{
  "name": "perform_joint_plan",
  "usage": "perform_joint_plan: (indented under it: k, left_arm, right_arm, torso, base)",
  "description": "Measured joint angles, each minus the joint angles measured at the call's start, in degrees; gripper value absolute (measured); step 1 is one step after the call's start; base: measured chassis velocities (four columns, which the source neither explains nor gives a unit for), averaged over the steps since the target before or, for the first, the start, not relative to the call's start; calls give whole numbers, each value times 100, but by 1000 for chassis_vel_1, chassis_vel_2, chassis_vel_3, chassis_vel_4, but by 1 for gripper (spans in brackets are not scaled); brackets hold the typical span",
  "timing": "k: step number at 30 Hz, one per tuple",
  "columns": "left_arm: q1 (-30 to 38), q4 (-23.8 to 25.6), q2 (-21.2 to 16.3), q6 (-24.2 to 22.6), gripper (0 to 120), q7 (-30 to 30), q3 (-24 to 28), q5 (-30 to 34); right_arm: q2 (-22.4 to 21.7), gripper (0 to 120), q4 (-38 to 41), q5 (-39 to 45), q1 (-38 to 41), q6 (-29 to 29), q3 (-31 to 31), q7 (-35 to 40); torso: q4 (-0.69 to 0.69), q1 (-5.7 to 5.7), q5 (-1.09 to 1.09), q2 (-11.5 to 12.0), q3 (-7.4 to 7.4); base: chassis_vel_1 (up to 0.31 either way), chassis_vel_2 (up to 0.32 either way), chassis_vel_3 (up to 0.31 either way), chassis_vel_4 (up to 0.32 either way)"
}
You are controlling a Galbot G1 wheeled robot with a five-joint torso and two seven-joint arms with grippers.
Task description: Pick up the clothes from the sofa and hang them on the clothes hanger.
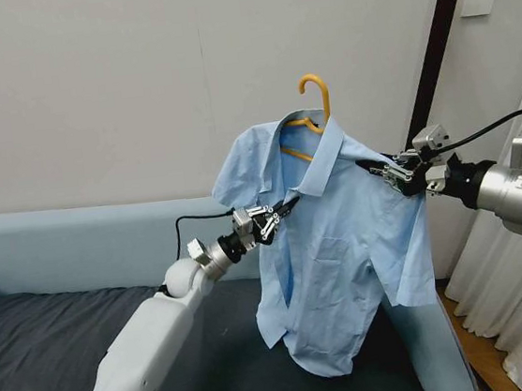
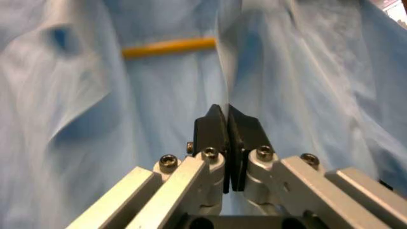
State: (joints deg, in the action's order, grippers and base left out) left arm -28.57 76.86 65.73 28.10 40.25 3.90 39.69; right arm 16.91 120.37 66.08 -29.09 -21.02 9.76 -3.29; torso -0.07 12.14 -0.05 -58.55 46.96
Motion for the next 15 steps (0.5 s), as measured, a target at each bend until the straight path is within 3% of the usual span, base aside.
perform_joint_plan:
  k: [8,10,15]
  left_arm:
    - [-995,484,-280,46,30,-43,-485,-45]
    - [-1558,719,-420,92,40,-68,-805,-56]
    - [-2293,1002,-514,258,59,-146,-1142,-85]
  right_arm:
    - [90,7,-76,-142,-291,-130,143,400]
    - [103,7,-105,-160,-284,-181,142,533]
    - [102,7,142,-31,-268,-555,283,1446]
  torso:
    - [1,0,2,0,0]
    - [3,0,1,0,0]
    - [1,-1,-2,0,0]
  base:
    - [0,0,0,0]
    - [0,0,0,0]
    - [0,0,0,0]
